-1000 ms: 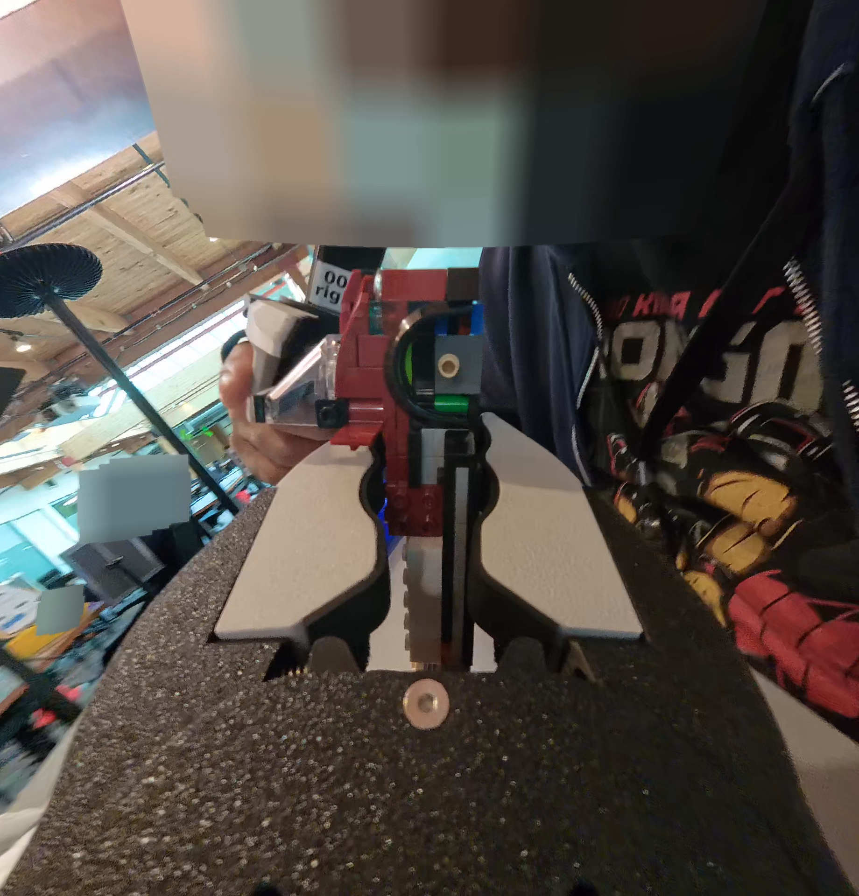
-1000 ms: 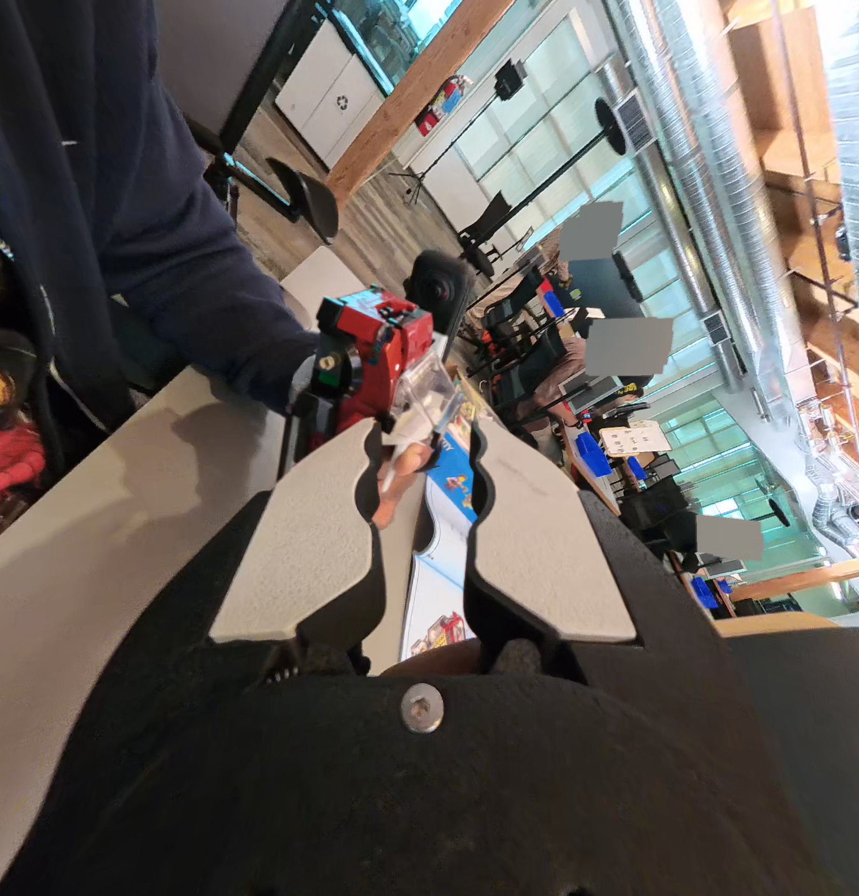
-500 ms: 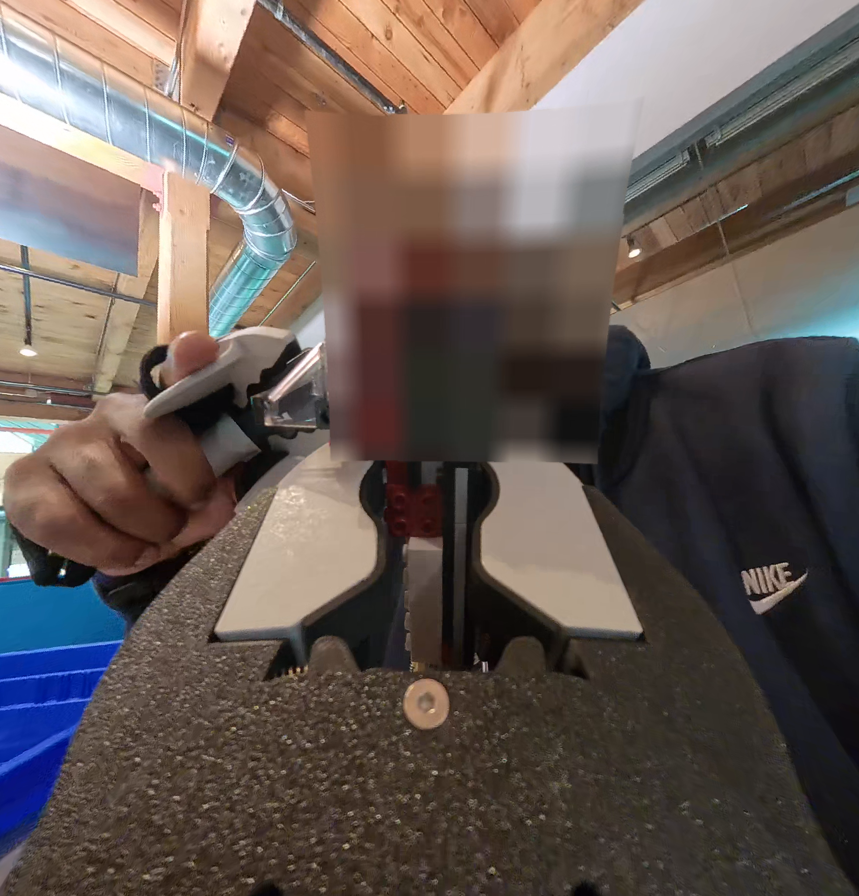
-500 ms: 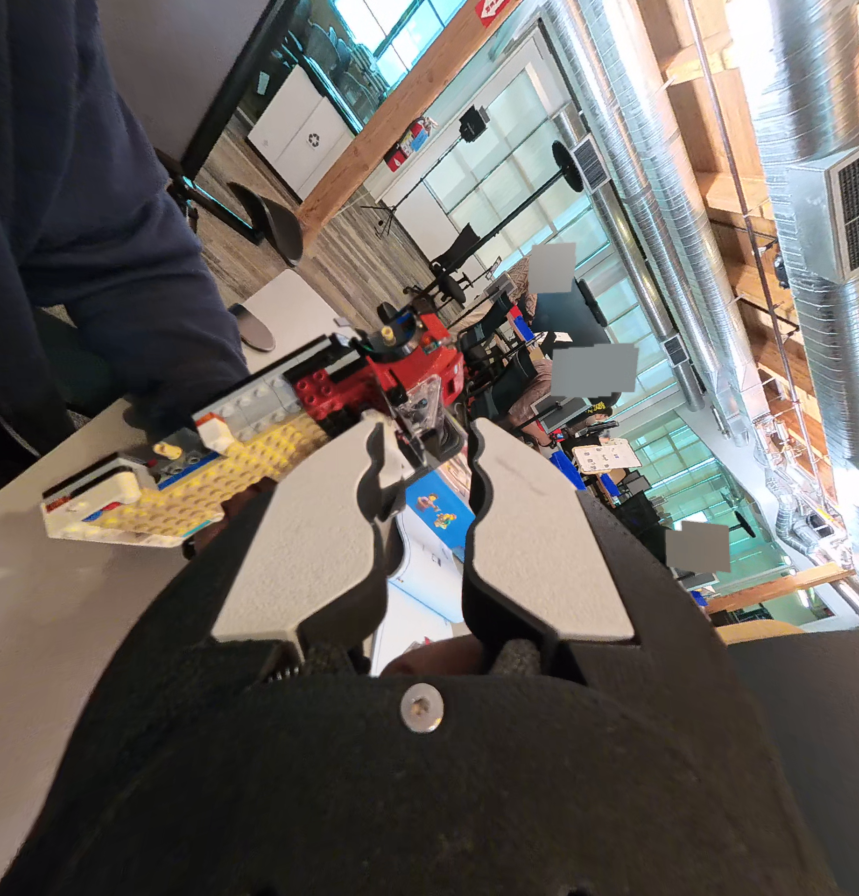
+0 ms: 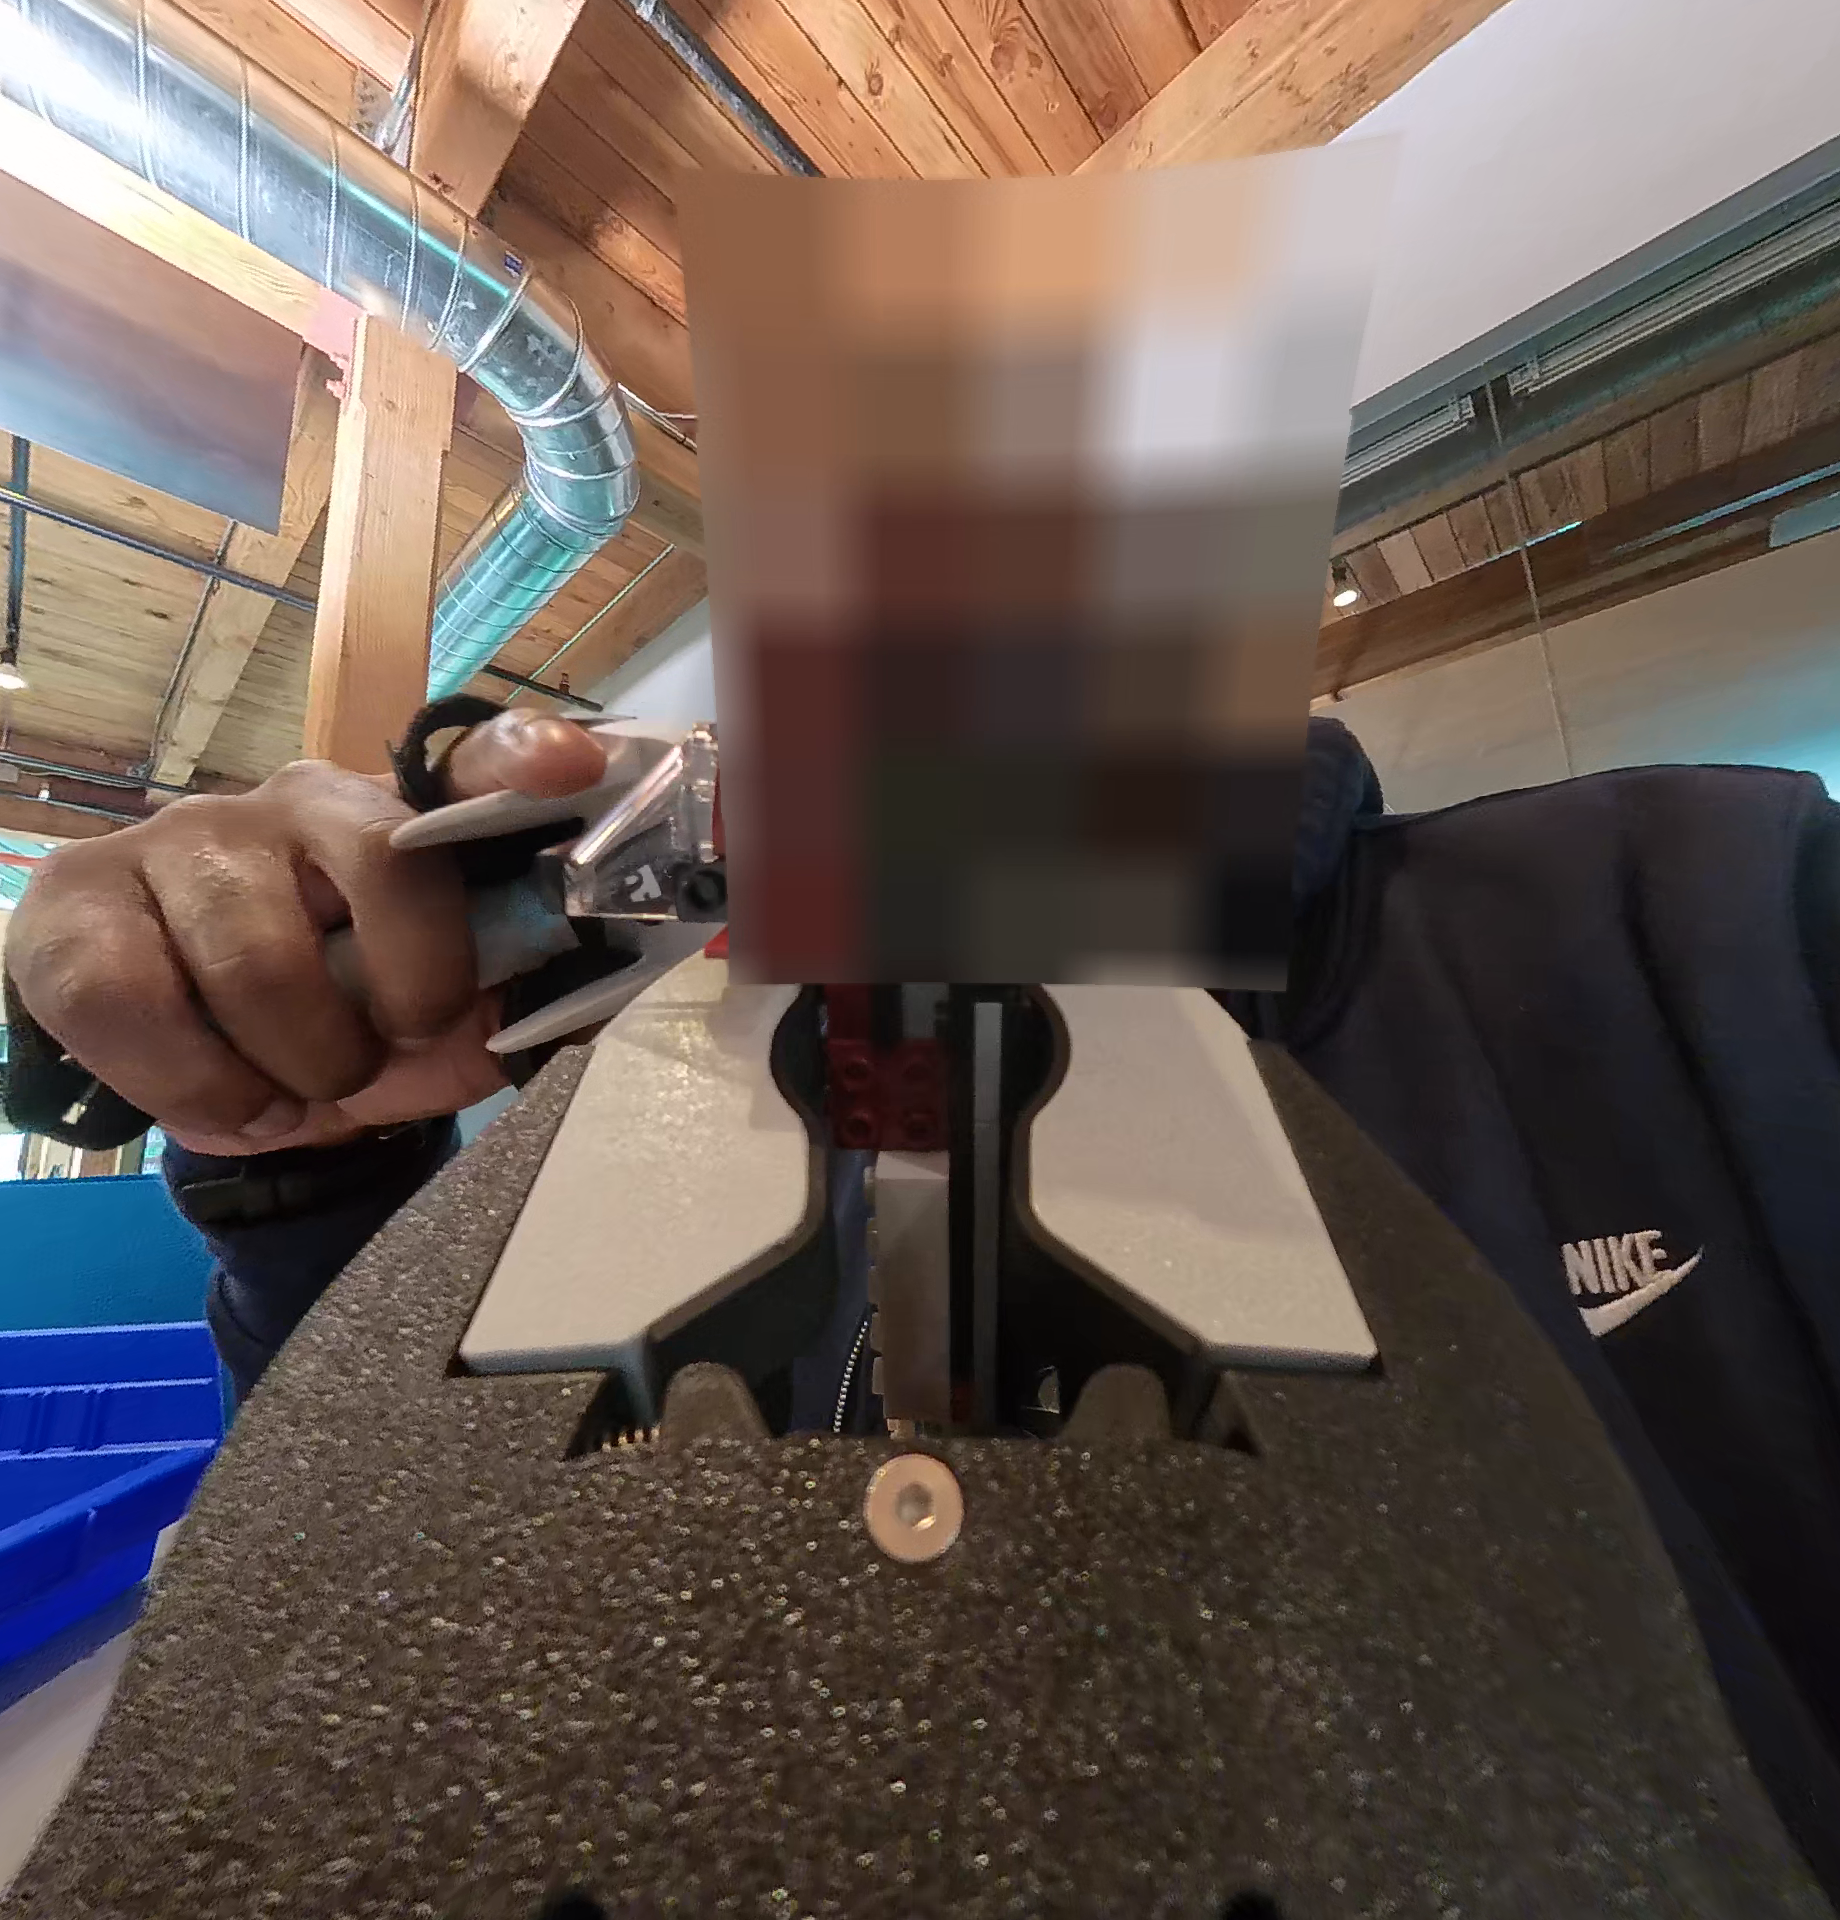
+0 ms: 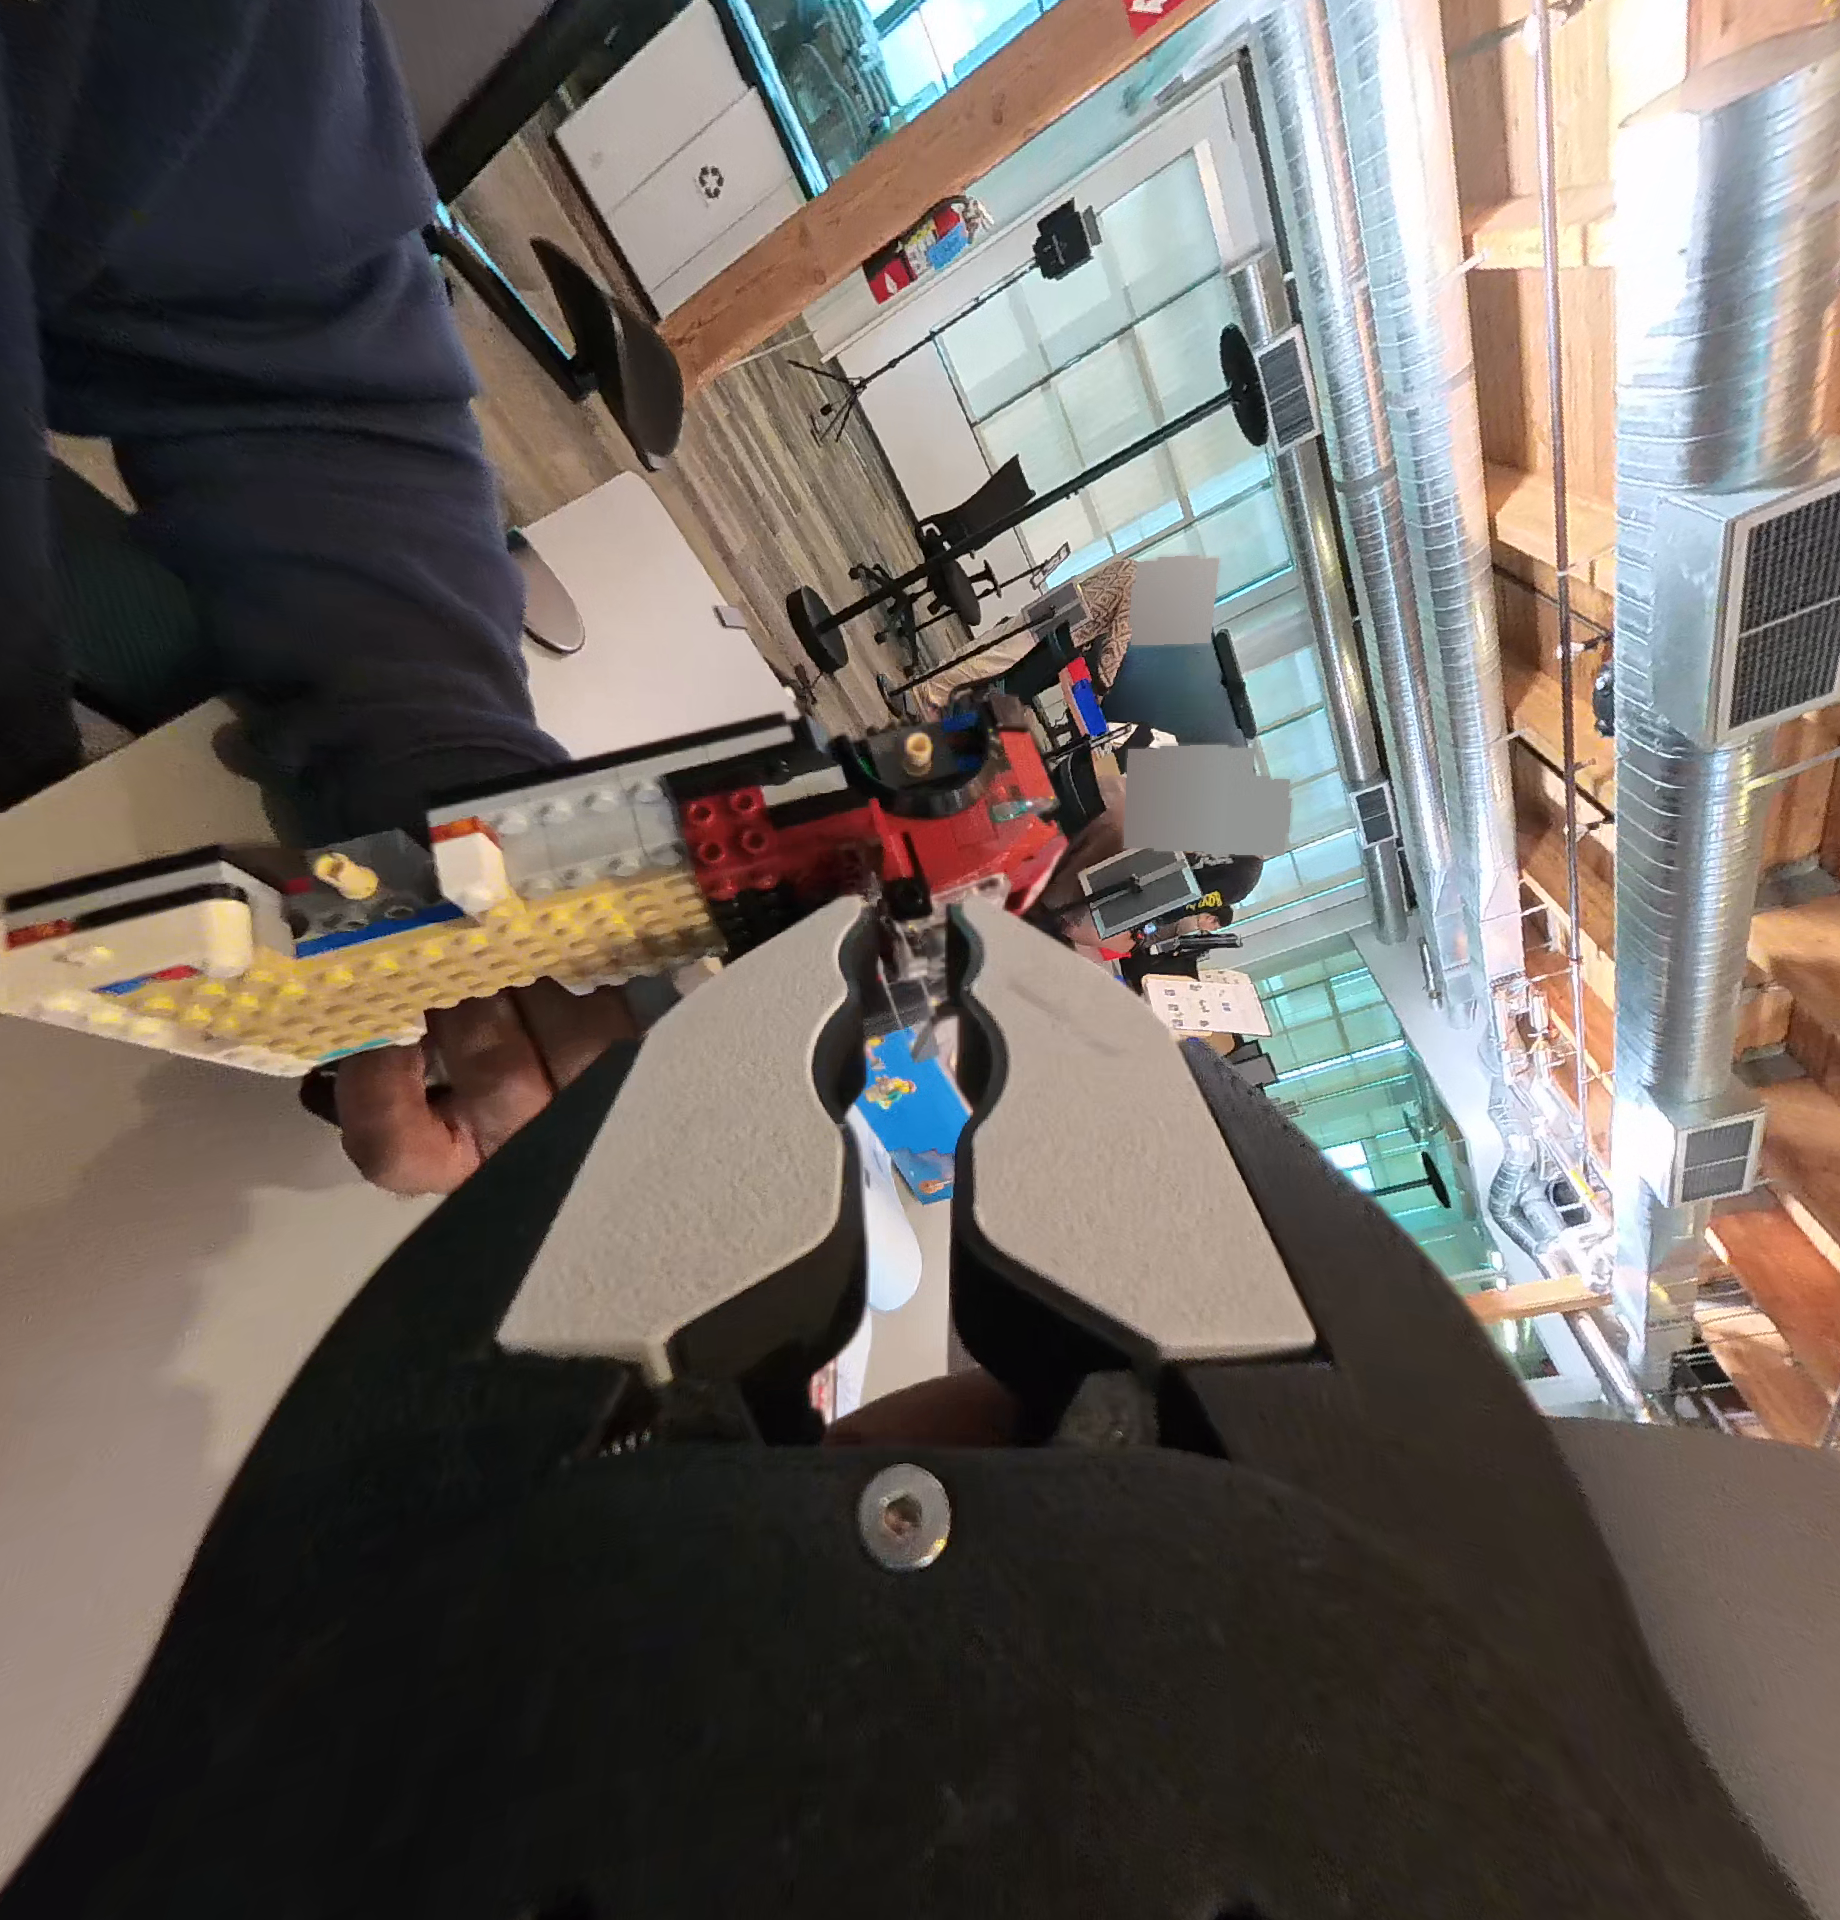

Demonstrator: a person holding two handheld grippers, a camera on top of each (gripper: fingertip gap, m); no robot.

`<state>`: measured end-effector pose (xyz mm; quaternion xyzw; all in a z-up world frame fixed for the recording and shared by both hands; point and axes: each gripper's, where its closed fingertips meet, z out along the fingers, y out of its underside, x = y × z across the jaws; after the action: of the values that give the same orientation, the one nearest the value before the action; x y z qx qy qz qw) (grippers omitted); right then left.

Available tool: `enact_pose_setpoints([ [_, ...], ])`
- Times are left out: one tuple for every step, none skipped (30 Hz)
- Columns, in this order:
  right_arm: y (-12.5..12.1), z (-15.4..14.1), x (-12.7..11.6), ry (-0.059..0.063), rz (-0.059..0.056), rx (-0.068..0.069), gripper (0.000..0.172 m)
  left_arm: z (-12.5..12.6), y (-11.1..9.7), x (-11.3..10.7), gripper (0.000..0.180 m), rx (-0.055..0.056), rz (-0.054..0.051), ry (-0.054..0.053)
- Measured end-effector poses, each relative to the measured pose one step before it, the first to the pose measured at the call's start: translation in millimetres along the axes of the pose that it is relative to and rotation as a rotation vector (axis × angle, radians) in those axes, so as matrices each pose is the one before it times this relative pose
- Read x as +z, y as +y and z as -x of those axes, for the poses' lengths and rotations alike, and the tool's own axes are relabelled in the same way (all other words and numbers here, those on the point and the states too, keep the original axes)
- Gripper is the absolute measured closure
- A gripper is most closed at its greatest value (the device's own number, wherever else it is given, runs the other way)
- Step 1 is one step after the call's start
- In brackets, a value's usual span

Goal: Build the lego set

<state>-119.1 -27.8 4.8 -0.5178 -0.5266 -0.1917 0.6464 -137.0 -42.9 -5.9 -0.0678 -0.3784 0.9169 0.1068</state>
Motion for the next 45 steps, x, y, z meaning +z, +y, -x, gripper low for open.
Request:
enact_pose_setpoints([
  [0.03, 1.02, 0.26, -0.0016, 0.0069, -0.013, 0.162, 0.61, 1.0, 0.09, 0.146, -0.0028, 0.0059, -0.0035],
  [-0.67, 1.17, -0.07, -0.0028, 0.0014, -0.0123, 0.163, 0.46, 1.58, 0.14, 0.146, -0.0021, 0.0085, -0.003],
  [-0.36, 1.01, -0.32, -0.0044, 0.0035, -0.0091, 0.163, 0.12, 1.22, 0.21, 0.146, -0.0019, 0.0051, -0.0012],
  [-0.05, 1.05, -0.58, -0.0059, 0.0047, -0.0073, 0.164, 0.31, 0.96, 0.18, 0.146, -0.0059, 0.0032, -0.0011],
  [0.31, 0.89, -0.68, -0.0042, 0.006, -0.0096, 0.164, 0.21, 0.69, -0.02, 0.146, -0.0073, 0.0028, -0.001],
  [0.55, 0.81, -0.74, -0.0031, 0.0078, -0.0116, 0.164, 0.59, 0.81, -0.14, 0.146, -0.0057, 0.0026, -0.003],
  [0.77, 0.84, -0.87, -0.0037, 0.0097, -0.0121, 0.164, 0.74, 0.93, -0.12, 0.146, -0.0047, 0.0039, -0.0051],
  [0.97, 0.66, -0.88, -0.0026, 0.0117, -0.0126, 0.164, 1.05, 0.82, -0.22, 0.146, -0.001, 0.0038, -0.0073],
  [0.62, 0.78, -0.96, -0.0019, 0.01, -0.0139, 0.164, 0.84, 0.83, 0.0, 0.146, -0.0003, 0.0042, -0.0066],
  [0.5, 0.68, -0.9, -0.0013, 0.0086, -0.0135, 0.164, 0.77, 1.01, 0.14, 0.146, -0.0041, 0.0052, -0.0047],
  [0.62, 0.46, -0.91, 0.0, 0.0097, -0.0124, 0.164, 0.89, 0.73, 0.08, 0.146, -0.0021, 0.0027, -0.0062],
  [0.66, 0.53, -0.9, -0.0004, 0.0085, -0.0127, 0.165, 1.01, 1.03, 0.16, 0.146, -0.001, 0.0039, -0.0071],
  [0.47, 0.6, -0.93, -0.0015, 0.0056, -0.0119, 0.165, 0.92, 1.15, 0.23, 0.146, -0.0017, 0.0056, -0.0058],
  [0.28, 0.8, -0.99, -0.003, 0.0043, -0.009, 0.165, 0.73, 1.01, 0.22, 0.146, 0.0002, 0.0042, -0.005],
  [0.28, 0.84, -0.94, -0.0041, 0.0031, -0.0071, 0.165, 0.63, 0.94, 0.16, 0.146, 0.0019, 0.0028, -0.005],
  [0.29, 0.86, -0.99, -0.0058, 0.0024, -0.0066, 0.165, 0.74, 1.15, 0.08, 0.146, 0.0021, 0.0029, -0.0047],
  [0.19, 1.03, -1.2, -0.0079, 0.0012, -0.0057, 0.165, 0.74, 1.26, 0.14, 0.146, -0.0016, 0.0032, -0.0034],
  [-0.03, 1.09, -1.15, -0.0085, 0.0, -0.0034, 0.165, 0.49, 1.12, 0.26, 0.146, -0.0057, 0.0021, -0.0013],
  [-0.15, 1.01, -1.18, -0.0076, -0.0014, -0.0031, 0.165, 0.46, 1.07, 0.36, 0.146, -0.0084, 0.0001, 0.0008],
  [-0.66, 1.21, -1.19, -0.0078, -0.0046, -0.0034, 0.165, 0.13, 1.21, 0.34, 0.146, -0.01, 0.0011, 0.0042],
  [-0.63, 1.08, -1.14, -0.0071, -0.0045, -0.0023, 0.165, -0.08, 1.34, 0.48, 0.146, -0.0054, 0.0023, 0.0032],
  [-0.35, 0.87, -0.91, -0.005, -0.0014, -0.0037, 0.165, 0.22, 0.98, 0.33, 0.146, -0.0051, 0.0012, 0.0012],
  [-0.15, 0.67, -0.92, -0.0037, 0.0005, -0.004, 0.165, 0.11, 0.64, 0.3, 0.146, -0.0086, -0.001, 0.0023],
  [-0.33, 0.6, -0.65, -0.0035, 0.0002, -0.0029, 0.165, 0.07, 0.57, 0.09, 0.146, -0.01, -0.0017, 0.004],
  [-0.31, 0.59, -0.62, -0.0034, -0.0012, -0.0038, 0.165, -0.11, 0.55, 0.06, 0.146, -0.0088, -0.001, 0.0044],
  [-0.4, 0.53, -0.56, -0.0028, -0.0019, -0.0035, 0.165, -0.1, 0.56, 0.18, 0.146, -0.0064, -0.0003, 0.0033],
  [-0.22, 0.29, -0.46, -0.0023, -0.0001, -0.001, 0.165, -0.08, 0.36, 0.15, 0.146, -0.0048, -0.0006, 0.0022],
  [-0.08, 0.22, -0.43, -0.0006, 0.0011, -0.003, 0.165, -0.06, 0.26, -0.01, 0.146, -0.0034, -0.0012, 0.0017],
  [0.23, -0.22, -0.14, 0.003, 0.0035, -0.0026, 0.165, 0.15, -0.22, -0.07, 0.146, -0.0014, -0.0034, 0.0005],
  [0.71, -1.17, 0.08, 0.0089, 0.007, 0.0023, 0.165, 0.22, -0.84, -0.1, 0.146, 0.0075, -0.0071, -0.0031],
  [0.73, -2.32, 0.45, 0.0181, 0.0069, 0.0059, 0.165, 0.29, -1.99, -0.07, 0.146, 0.0213, -0.0096, -0.0075],
  [0.64, -2.16, 0.35, 0.016, 0.0023, 0.0092, 0.164, 0.52, -1.87, 0.2, 0.146, 0.0304, 0.0007, -0.0135],
  [-0.01, -1.04, -0.37, 0.0057, -0.0048, 0.0172, 0.161, 1.35, -0.73, 0.53, 0.146, 0.0372, 0.021, -0.0233],
  [0.07, -0.76, -1.02, 0.0002, -0.0071, 0.0304, 0.154, 1.38, 0.21, 0.49, 0.146, 0.0509, 0.0358, -0.0287],
  [0.76, -1.21, -1.78, 0.002, -0.0067, 0.037, 0.147, 0.42, 0.54, 0.59, 0.146, 0.0632, 0.0442, -0.0295],
  [1.87, -1.28, -2.37, 0.0017, -0.0046, 0.0341, 0.145, -0.38, 0.79, 0.29, 0.146, 0.0736, 0.0512, -0.0291],
  [1.98, -1.29, -2.8, 0.0019, -0.0059, 0.0322, 0.142, -0.23, 0.79, 0.14, 0.146, 0.082, 0.055, -0.0337],
  [1.29, -0.73, -3.16, -0.0024, -0.0105, 0.0369, 0.14, 0.17, 0.87, 0.0, 0.146, 0.0884, 0.0561, -0.0374],
  [0.84, 0.21, -3.04, -0.0102, -0.0133, 0.0445, 0.138, -0.86, 1.58, 0.12, 0.146, 0.0936, 0.0619, -0.0301],
  [0.34, 1.07, -2.76, -0.0146, -0.0152, 0.0491, 0.137, -0.31, 2.49, 0.58, 0.146, 0.0972, 0.0672, -0.0321],
  [0.2, 2.29, -2.32, -0.0204, -0.0164, 0.0487, 0.137, 0.45, 3.26, 0.79, 0.146, 0.0982, 0.0703, -0.034],
  [0.23, 3.86, -1.98, -0.0265, -0.0168, 0.0437, 0.136, 0.7, 3.27, 1.09, 0.146, 0.0976, 0.0669, -0.0349],
  [0.29, 4.11, -1.52, -0.0195, -0.0165, 0.0323, 0.136, 0.22, 2.61, 1.16, 0.146, 0.0884, 0.0569, -0.0287],
  [0.65, 4.47, -1.12, -0.0175, -0.0145, 0.0205, 0.136, -0.69, 2.88, 1.33, 0.146, 0.0827, 0.0564, -0.021],
  [1.48, 5.04, -0.88, -0.0168, -0.0083, 0.0113, 0.136, -0.3, 3.49, 1.45, 0.146, 0.0823, 0.0581, -0.0232],
])
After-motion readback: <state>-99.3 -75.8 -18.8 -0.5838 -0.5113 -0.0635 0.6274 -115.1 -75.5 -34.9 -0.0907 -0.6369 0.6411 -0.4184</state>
